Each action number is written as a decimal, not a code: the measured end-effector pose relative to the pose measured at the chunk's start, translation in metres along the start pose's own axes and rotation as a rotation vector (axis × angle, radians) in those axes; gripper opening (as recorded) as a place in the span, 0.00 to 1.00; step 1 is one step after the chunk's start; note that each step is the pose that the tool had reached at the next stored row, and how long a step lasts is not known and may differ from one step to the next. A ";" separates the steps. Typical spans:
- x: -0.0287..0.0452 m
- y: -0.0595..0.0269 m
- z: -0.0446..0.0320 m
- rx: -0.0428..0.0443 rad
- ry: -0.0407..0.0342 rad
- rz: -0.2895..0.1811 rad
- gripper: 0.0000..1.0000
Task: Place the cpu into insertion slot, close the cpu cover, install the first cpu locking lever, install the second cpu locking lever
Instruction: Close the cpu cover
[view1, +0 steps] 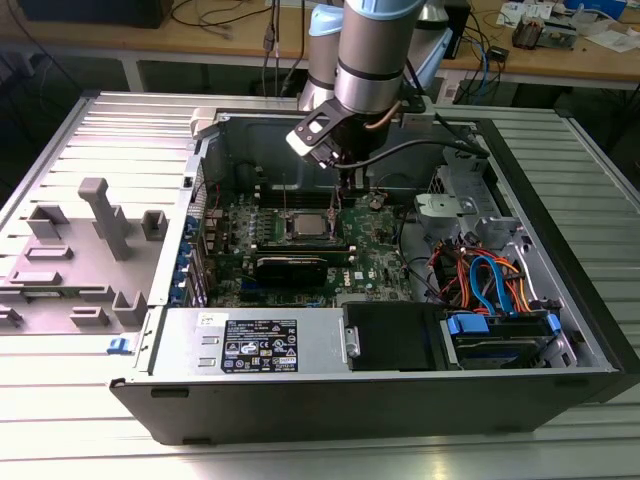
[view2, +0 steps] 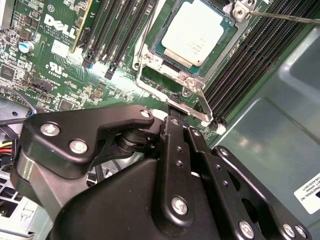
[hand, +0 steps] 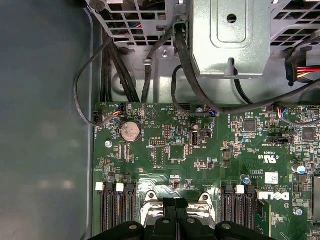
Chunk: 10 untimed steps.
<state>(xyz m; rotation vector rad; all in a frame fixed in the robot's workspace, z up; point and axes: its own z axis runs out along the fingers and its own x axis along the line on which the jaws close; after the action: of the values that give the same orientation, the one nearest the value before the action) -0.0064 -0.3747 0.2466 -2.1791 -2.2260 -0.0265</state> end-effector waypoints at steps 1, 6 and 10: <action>0.0000 -0.0002 0.0000 0.0000 0.0000 0.000 0.11; 0.0000 -0.0013 0.0000 0.0000 0.0000 0.000 0.11; 0.0000 -0.0025 0.0000 0.0000 0.0000 0.000 0.11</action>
<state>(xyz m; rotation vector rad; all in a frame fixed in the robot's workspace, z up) -0.0089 -0.3747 0.2466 -2.1793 -2.2258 -0.0265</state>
